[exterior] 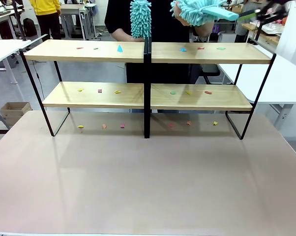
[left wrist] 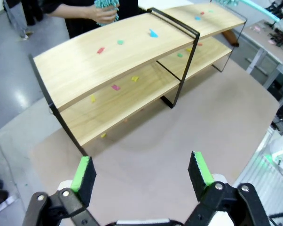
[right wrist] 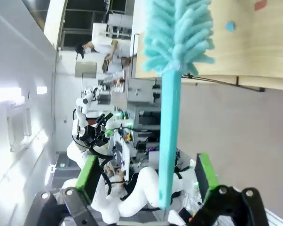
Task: Clean the shelves.
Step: Pick up the Duster when the human hands it over.
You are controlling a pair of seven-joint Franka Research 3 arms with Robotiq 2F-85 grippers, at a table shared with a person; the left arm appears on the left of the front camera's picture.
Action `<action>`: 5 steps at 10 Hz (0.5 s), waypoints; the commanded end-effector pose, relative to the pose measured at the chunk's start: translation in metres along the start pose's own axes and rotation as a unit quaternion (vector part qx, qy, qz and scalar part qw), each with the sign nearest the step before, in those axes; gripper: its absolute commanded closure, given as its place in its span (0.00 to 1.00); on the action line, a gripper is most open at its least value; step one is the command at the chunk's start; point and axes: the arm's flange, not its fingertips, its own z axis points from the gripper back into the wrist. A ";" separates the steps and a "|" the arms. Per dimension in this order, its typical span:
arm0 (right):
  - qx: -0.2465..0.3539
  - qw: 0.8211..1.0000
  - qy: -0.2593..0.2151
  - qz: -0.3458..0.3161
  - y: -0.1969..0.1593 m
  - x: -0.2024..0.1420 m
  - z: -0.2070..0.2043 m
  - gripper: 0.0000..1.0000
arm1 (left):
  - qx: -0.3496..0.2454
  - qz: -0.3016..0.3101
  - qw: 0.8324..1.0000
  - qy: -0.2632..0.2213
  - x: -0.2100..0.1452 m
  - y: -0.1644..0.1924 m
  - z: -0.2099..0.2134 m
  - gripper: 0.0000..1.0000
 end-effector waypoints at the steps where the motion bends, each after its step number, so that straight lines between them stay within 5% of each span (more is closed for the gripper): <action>1: -0.011 0.999 0.015 -0.039 0.000 0.029 -0.014 0.00 | -0.001 0.000 1.000 -0.001 0.000 -0.001 0.000 0.00; 5: 0.010 0.997 0.057 -0.049 -0.008 0.032 -0.025 0.00 | -0.001 0.000 1.000 -0.001 0.000 -0.001 0.000 0.00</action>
